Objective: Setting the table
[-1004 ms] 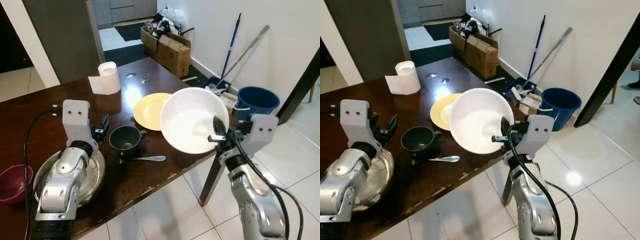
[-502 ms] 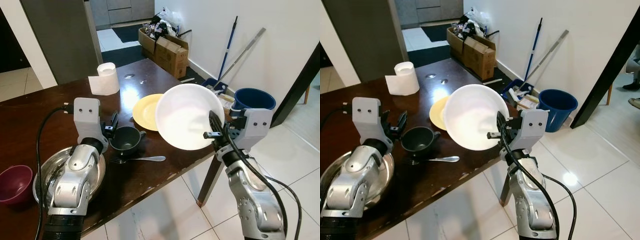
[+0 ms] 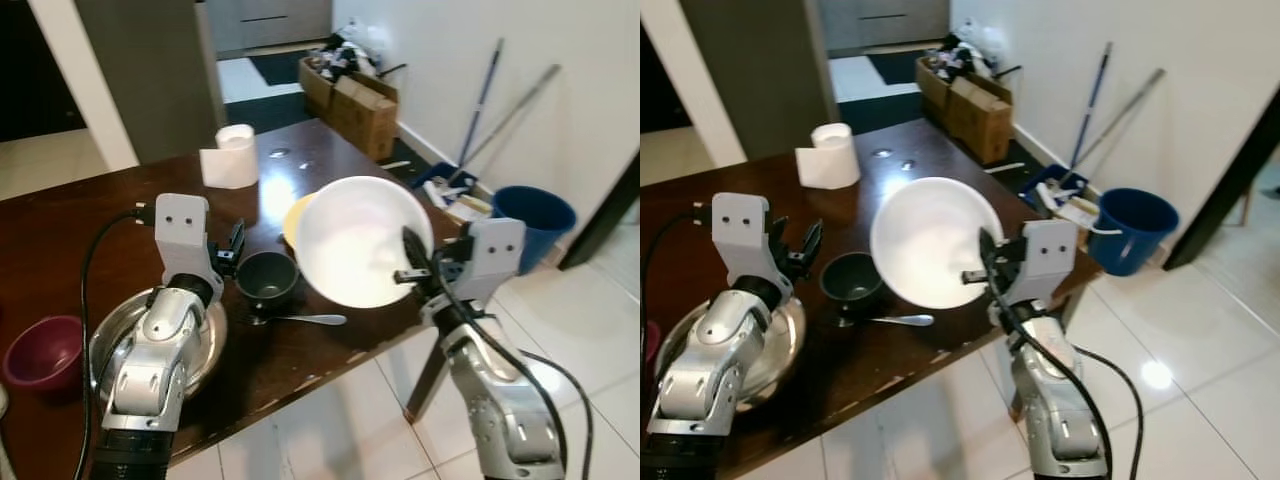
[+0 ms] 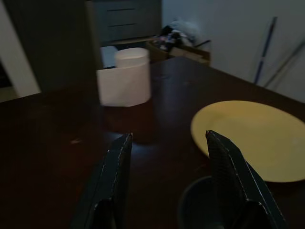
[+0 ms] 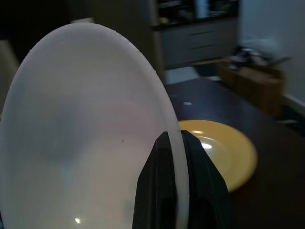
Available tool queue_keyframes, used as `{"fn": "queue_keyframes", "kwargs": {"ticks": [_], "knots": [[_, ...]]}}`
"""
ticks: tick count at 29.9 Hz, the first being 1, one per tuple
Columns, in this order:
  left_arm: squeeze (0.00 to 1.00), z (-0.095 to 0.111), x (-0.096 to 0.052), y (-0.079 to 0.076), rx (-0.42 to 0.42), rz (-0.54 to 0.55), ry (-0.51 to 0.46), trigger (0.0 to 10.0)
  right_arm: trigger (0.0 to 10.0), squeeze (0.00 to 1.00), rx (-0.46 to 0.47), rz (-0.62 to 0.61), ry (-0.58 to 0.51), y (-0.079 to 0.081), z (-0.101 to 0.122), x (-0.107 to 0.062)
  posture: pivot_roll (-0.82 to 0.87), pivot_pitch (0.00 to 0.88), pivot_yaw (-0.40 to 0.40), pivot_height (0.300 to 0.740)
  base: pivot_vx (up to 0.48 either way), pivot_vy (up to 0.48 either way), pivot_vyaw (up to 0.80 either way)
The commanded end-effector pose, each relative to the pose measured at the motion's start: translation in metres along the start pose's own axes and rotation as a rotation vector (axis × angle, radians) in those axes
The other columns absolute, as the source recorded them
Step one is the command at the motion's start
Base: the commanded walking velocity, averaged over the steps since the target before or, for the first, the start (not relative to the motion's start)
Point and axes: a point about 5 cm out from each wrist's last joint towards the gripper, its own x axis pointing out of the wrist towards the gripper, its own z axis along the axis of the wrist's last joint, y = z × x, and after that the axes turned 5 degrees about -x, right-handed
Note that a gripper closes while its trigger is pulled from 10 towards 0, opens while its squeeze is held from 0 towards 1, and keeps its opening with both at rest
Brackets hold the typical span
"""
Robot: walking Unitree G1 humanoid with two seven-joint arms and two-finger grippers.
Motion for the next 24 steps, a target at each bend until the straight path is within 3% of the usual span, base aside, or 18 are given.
{"fn": "queue_keyframes", "kwargs": {"ticks": [1, 10, 24], "knots": [[0.00, -0.003, -0.002, 0.001, 0.006, -0.002, 0.007, 10.0, 10.0, 0.00, 0.000, 0.006, 0.004, 0.000, 0.000, 0.001, -0.09, 0.000, 0.076, 0.740, 0.000, 0.000, 0.77], [0.00, -0.002, 0.000, -0.001, 0.008, -0.007, 0.002, 10.0, 10.0, 0.00, -0.007, 0.021, -0.003, 0.001, 0.001, 0.001, -0.09, 0.000, 0.076, 0.740, 0.000, 0.000, 0.76], [0.00, -0.001, 0.001, -0.001, 0.009, -0.010, -0.006, 10.0, 10.0, 0.00, -0.040, 0.165, -0.054, 0.023, 0.012, 0.007, -0.08, 0.000, 0.074, 0.740, 0.000, 0.000, 0.76]]}}
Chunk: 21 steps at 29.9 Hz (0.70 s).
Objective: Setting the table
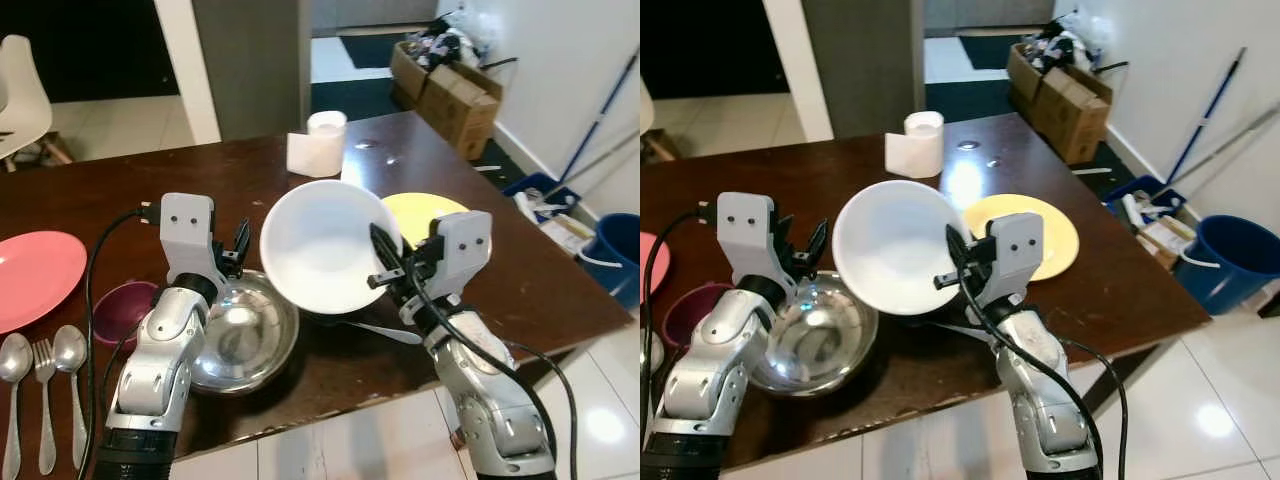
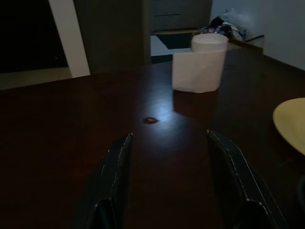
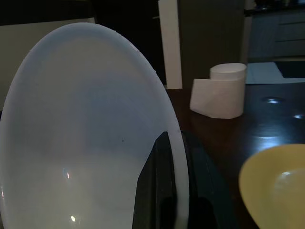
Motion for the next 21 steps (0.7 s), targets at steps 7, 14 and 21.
{"fn": "queue_keyframes", "kwargs": {"ticks": [7, 14, 21], "knots": [[0.00, -0.0022, 0.0010, 0.0018, 0.010, 0.003, 0.007, 10.0, 10.0, 0.00, -0.006, 0.019, -0.025, 0.0036, 0.0046, 0.0008, -0.08, 0.000, 0.079, 0.740, 0.000, 0.000, 0.76], [0.00, -0.0027, 0.0015, 0.0012, 0.010, -0.001, 0.009, 10.0, 10.0, 0.00, -0.007, 0.014, -0.023, 0.0024, 0.0042, -0.0005, -0.09, 0.000, 0.080, 0.740, 0.000, 0.000, 0.76], [0.00, -0.0029, 0.0016, 0.0010, 0.008, -0.002, 0.010, 10.0, 10.0, 0.00, -0.007, 0.005, -0.022, 0.0008, 0.0041, -0.0011, -0.09, 0.000, 0.081, 0.740, 0.000, 0.000, 0.76]]}}
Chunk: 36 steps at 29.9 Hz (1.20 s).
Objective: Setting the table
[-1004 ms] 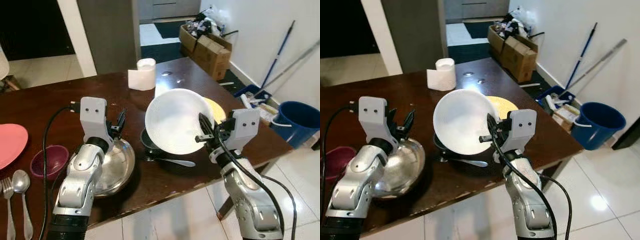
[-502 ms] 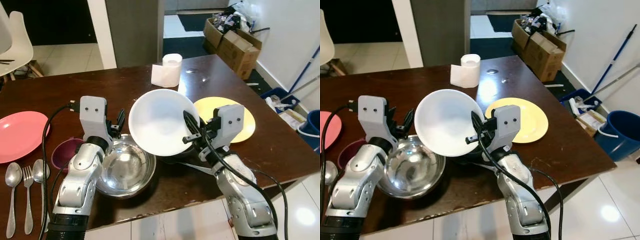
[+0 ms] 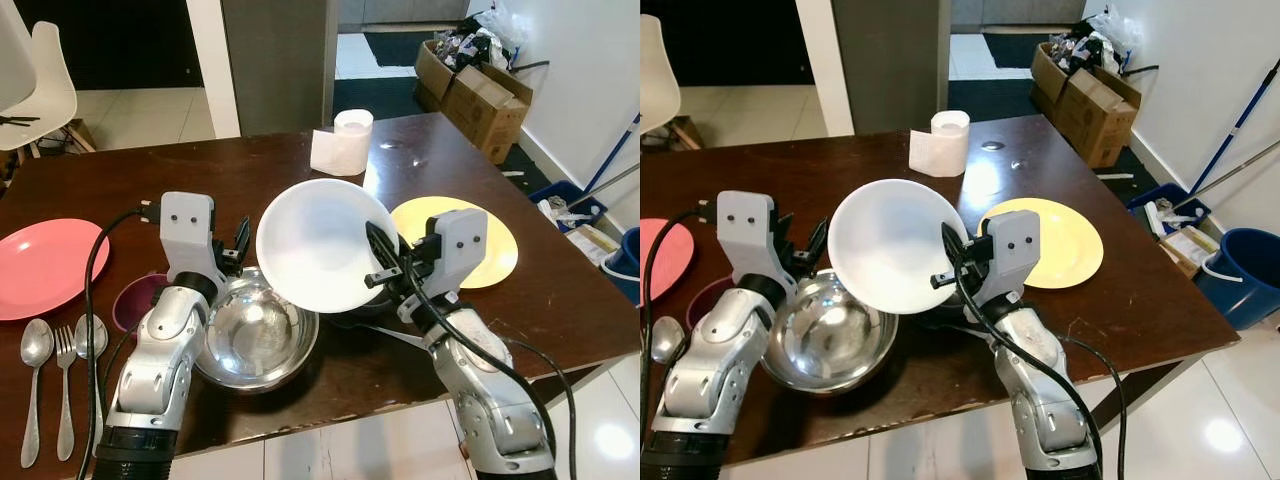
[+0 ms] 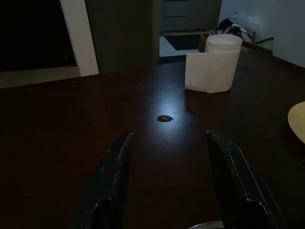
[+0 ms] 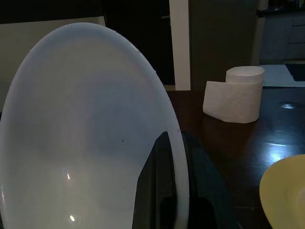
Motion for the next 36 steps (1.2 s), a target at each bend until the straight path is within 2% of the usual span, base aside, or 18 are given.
{"fn": "queue_keyframes", "kwargs": {"ticks": [1, 6, 12, 36], "knots": [[0.00, -0.003, 0.001, 0.001, 0.008, 0.002, 0.011, 10.0, 10.0, 0.00, 0.000, -0.006, -0.021, 0.000, 0.004, -0.002, -0.09, 0.000, 0.081, 0.740, 0.000, 0.000, 0.76], [0.00, -0.003, 0.001, 0.001, 0.009, 0.002, 0.012, 10.0, 10.0, 0.00, 0.058, -0.055, -0.012, -0.005, 0.002, -0.002, -0.09, 0.000, 0.081, 0.740, 0.000, 0.000, 0.28], [0.00, -0.003, 0.001, 0.001, 0.009, -0.001, 0.012, 10.0, 10.0, 0.00, 0.104, -0.120, -0.006, -0.015, 0.001, -0.003, -0.09, 0.000, 0.084, 0.740, 0.000, 0.000, -0.80], [0.00, -0.006, 0.002, -0.003, -0.006, -0.012, 0.023, 10.0, 10.0, 0.00, 0.115, -0.106, 0.012, -0.014, -0.002, -0.004, -0.10, 0.000, 0.080, 0.740, 0.000, 0.000, -0.80]]}}
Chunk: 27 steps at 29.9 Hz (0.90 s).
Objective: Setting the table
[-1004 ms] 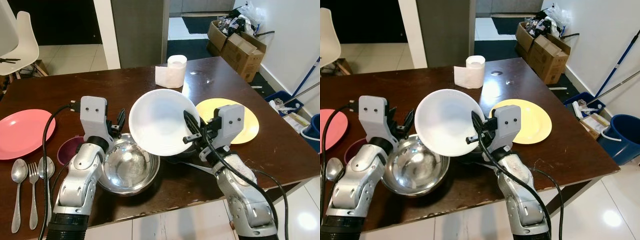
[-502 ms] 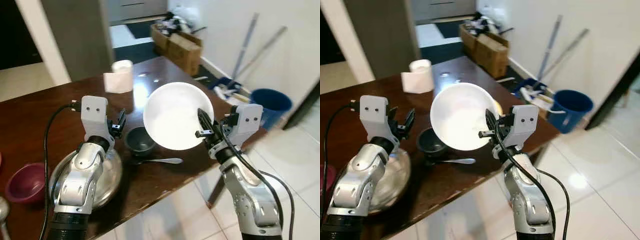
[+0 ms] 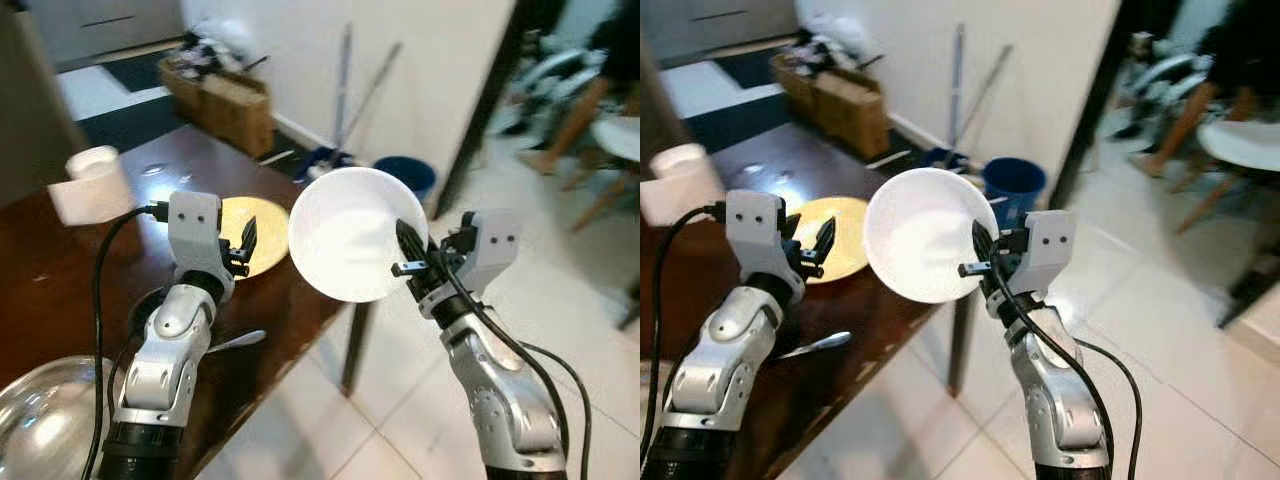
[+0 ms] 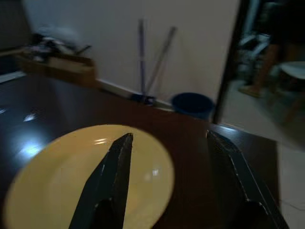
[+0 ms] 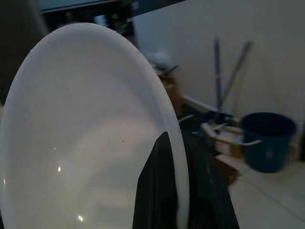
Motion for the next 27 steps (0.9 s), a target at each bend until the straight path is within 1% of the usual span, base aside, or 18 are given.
{"fn": "queue_keyframes", "kwargs": {"ticks": [1, 11, 15, 27], "knots": [[0.00, -0.0047, -0.0013, 0.0018, 0.002, 0.006, 0.018, 10.0, 10.0, 0.00, 0.017, 0.020, 0.005, 0.0039, -0.0007, -0.0003, -0.10, 0.000, 0.080, 0.740, 0.000, 0.000, -0.80], [0.00, -0.0050, -0.0004, -0.0003, -0.007, -0.002, 0.020, 10.0, 10.0, 0.00, 0.014, 0.024, 0.007, 0.0042, -0.0007, -0.0001, -0.10, 0.000, 0.077, 0.740, 0.000, 0.000, -0.80], [0.00, -0.0062, -0.0004, -0.0008, -0.027, -0.007, 0.032, 10.0, 10.0, 0.00, 0.015, 0.027, 0.010, 0.0051, -0.0011, 0.0003, -0.10, 0.000, 0.076, 0.740, 0.000, 0.000, -0.80], [0.00, -0.0033, 0.0005, -0.0023, -0.060, -0.011, 0.023, 10.0, 10.0, 0.00, 0.013, 0.028, 0.012, 0.0053, -0.0016, 0.0006, -0.09, 0.000, 0.077, 0.740, 0.000, 0.000, -0.80]]}}
